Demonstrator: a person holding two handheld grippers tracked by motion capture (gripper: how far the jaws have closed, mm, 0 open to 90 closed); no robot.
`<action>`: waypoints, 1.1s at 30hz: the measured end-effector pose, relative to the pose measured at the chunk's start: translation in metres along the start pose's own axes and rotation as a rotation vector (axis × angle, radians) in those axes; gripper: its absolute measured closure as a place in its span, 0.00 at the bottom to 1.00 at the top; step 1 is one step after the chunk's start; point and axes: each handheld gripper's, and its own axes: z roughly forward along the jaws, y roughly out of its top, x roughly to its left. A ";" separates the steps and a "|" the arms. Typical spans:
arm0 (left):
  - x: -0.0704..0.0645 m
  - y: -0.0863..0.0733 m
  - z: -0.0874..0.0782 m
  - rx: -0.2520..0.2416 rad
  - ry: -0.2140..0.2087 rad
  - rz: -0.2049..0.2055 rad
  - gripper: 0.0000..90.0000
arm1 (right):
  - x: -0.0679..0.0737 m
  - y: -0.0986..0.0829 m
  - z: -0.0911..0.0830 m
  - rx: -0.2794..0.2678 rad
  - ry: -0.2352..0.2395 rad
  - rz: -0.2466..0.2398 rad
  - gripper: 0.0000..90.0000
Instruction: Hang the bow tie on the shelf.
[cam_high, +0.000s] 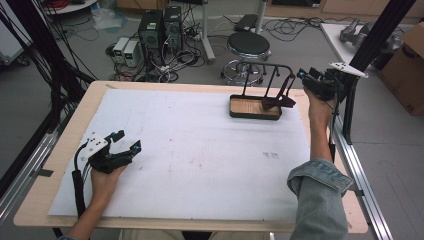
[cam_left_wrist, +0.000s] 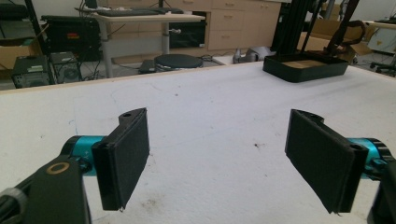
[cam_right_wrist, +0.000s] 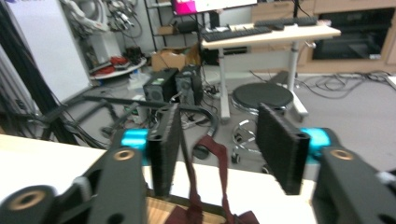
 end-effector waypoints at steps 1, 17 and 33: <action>0.000 0.000 0.000 -0.001 0.000 0.000 0.25 | 0.001 0.002 -0.002 -0.009 0.012 -0.002 0.49; 0.000 0.000 0.001 0.000 0.000 0.001 0.25 | 0.038 0.026 -0.049 -0.101 0.104 -0.054 0.26; 0.000 0.000 0.001 0.006 0.000 0.006 0.25 | 0.064 -0.011 -0.099 -0.161 0.132 -0.088 0.16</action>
